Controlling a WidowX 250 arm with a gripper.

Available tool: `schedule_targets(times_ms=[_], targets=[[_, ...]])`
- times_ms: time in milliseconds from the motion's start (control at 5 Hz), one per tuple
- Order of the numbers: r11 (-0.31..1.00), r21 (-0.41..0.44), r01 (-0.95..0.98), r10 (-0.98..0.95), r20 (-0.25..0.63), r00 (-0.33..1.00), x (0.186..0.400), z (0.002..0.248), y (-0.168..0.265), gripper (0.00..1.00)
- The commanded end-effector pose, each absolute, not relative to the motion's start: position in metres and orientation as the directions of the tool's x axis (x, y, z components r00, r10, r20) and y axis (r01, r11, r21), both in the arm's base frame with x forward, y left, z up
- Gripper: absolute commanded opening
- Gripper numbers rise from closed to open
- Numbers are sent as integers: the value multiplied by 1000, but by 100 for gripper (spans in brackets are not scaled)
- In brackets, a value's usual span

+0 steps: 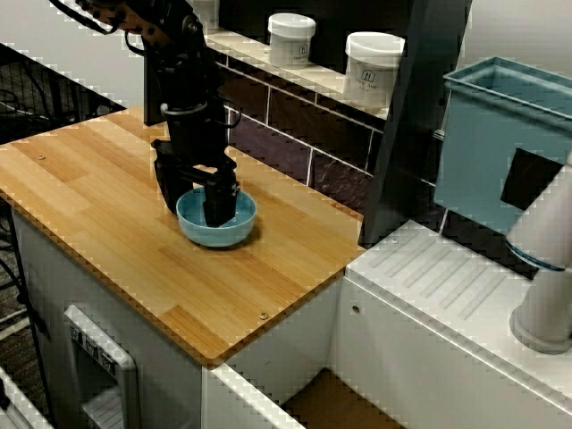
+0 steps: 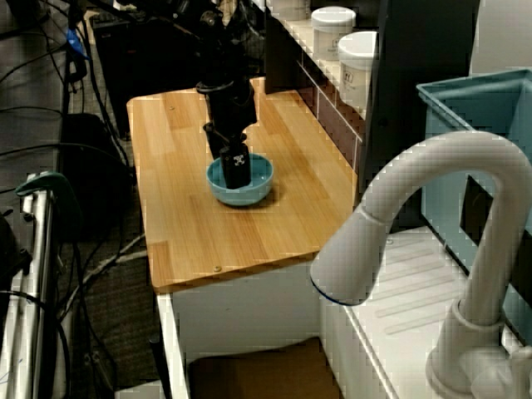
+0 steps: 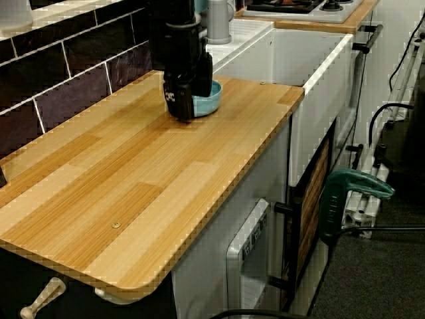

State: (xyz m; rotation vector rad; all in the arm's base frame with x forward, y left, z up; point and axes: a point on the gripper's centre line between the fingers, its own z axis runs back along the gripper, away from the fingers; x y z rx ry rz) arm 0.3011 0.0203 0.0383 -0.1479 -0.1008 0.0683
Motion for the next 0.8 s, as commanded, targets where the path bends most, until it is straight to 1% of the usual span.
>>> schedule_targets(times_ms=[0, 200, 600], targets=[[986, -164, -38, 62, 146, 987, 309, 62, 10, 100], [985, -168, -39, 63, 138, 988, 308, 66, 13, 100], [984, -179, 4, 23, 152, 988, 299, 87, 16, 100]])
